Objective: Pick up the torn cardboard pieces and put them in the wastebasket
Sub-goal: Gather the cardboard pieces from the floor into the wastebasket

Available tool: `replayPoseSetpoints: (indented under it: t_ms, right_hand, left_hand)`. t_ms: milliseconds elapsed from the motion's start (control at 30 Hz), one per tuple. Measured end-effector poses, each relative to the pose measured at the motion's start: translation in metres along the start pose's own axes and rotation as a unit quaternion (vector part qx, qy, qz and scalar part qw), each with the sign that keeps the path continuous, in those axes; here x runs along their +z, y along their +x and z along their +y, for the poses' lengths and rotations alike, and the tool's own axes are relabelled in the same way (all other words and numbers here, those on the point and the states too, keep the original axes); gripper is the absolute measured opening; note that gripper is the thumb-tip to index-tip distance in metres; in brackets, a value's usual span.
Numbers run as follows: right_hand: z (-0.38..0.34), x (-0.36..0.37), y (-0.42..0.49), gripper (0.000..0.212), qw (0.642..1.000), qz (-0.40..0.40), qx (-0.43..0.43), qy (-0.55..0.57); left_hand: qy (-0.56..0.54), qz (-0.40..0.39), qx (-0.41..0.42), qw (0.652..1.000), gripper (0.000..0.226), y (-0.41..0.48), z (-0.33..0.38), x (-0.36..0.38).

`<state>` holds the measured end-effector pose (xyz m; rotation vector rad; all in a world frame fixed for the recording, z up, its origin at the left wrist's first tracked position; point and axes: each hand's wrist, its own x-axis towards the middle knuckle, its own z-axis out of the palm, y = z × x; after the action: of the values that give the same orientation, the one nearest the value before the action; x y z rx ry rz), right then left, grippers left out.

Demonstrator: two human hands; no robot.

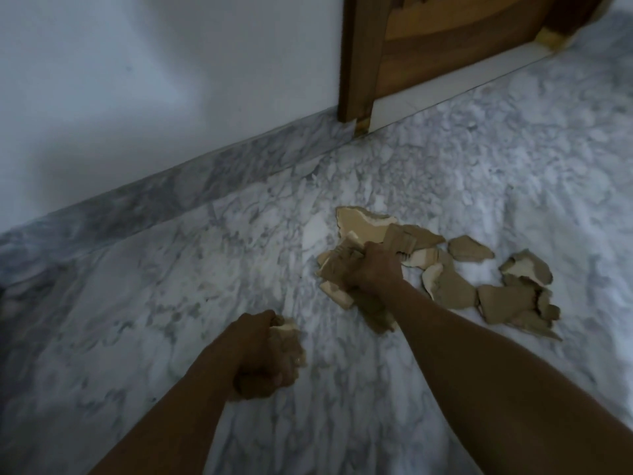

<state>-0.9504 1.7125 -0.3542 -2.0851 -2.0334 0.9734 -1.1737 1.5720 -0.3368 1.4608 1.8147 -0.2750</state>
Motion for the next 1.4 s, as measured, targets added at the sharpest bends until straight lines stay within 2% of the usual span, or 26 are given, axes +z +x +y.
replayPoseSetpoints:
  t_ms: [100,167,300,367,433,467,533,633,767,900,1000,1067,1133,1167,1267,1300,1400]
  right_hand:
    - [-0.001,-0.003,-0.002,0.057,0.999,-0.027,-0.01,0.028]
    - [0.002,-0.002,-0.007,0.066,0.997,-0.042,0.001,0.067]
    - [0.023,-0.006,-0.026,0.049,0.979,-0.028,-0.012,0.2]
    - [0.036,-0.026,-0.044,0.047,0.95,-0.005,0.013,0.313]
    - [0.052,-0.051,-0.058,0.058,0.911,0.028,0.034,0.41]
    - [0.059,-0.064,-0.066,0.065,0.889,0.04,0.045,0.453]
    - [0.065,-0.089,-0.083,0.066,0.852,0.04,0.049,0.52]
    - [0.071,-0.133,-0.126,0.071,0.822,0.075,0.053,0.563]
    - [0.099,-0.202,-0.187,0.052,0.754,0.163,0.03,0.635]
    - [0.16,-0.272,-0.238,0.036,0.712,0.207,0.01,0.671]
    - [0.227,-0.323,-0.277,0.03,0.706,0.249,0.018,0.663]
    - [0.278,-0.359,-0.311,0.026,0.697,0.272,0.039,0.663]
    - [0.331,-0.396,-0.348,0.027,0.687,0.293,0.058,0.662]
    - [0.357,-0.413,-0.367,0.031,0.686,0.305,0.066,0.658]
    - [0.428,-0.459,-0.434,0.043,0.681,0.33,0.078,0.648]
    - [0.451,-0.473,-0.457,0.044,0.677,0.342,0.082,0.647]
    - [0.517,-0.508,-0.524,0.049,0.655,0.388,0.098,0.641]
  left_hand:
    - [0.025,-0.001,0.014,1.0,0.084,0.002,0.003,-0.001]
    - [0.003,0.017,0.025,1.0,0.079,0.0,0.007,-0.004]
    - [-0.119,0.078,0.02,0.99,0.076,-0.004,0.018,-0.02]
    - [-0.22,0.123,0.007,0.968,0.058,-0.003,0.025,-0.025]
    - [-0.319,0.135,0.016,0.938,0.041,-0.004,0.04,-0.029]
    - [-0.357,0.129,0.028,0.925,0.038,-0.005,0.054,-0.03]
    - [-0.393,0.125,0.068,0.909,0.039,-0.007,0.092,-0.036]
    - [-0.402,0.09,0.157,0.898,0.049,-0.021,0.183,-0.049]
    - [-0.422,-0.02,0.257,0.869,0.059,-0.056,0.3,-0.064]
    - [-0.404,-0.072,0.272,0.87,0.047,-0.099,0.411,-0.052]
    - [-0.353,-0.078,0.28,0.889,0.067,-0.134,0.501,-0.022]
    - [-0.319,-0.121,0.312,0.886,0.06,-0.164,0.56,0.004]
    - [-0.286,-0.156,0.357,0.876,0.041,-0.192,0.617,0.036]
    - [-0.261,-0.165,0.38,0.872,0.045,-0.202,0.647,0.053]
    - [-0.191,-0.185,0.415,0.87,0.095,-0.228,0.735,0.106]
    - [-0.187,-0.197,0.421,0.865,0.097,-0.235,0.765,0.125]
    - [-0.178,-0.229,0.436,0.852,0.063,-0.327,0.831,0.161]
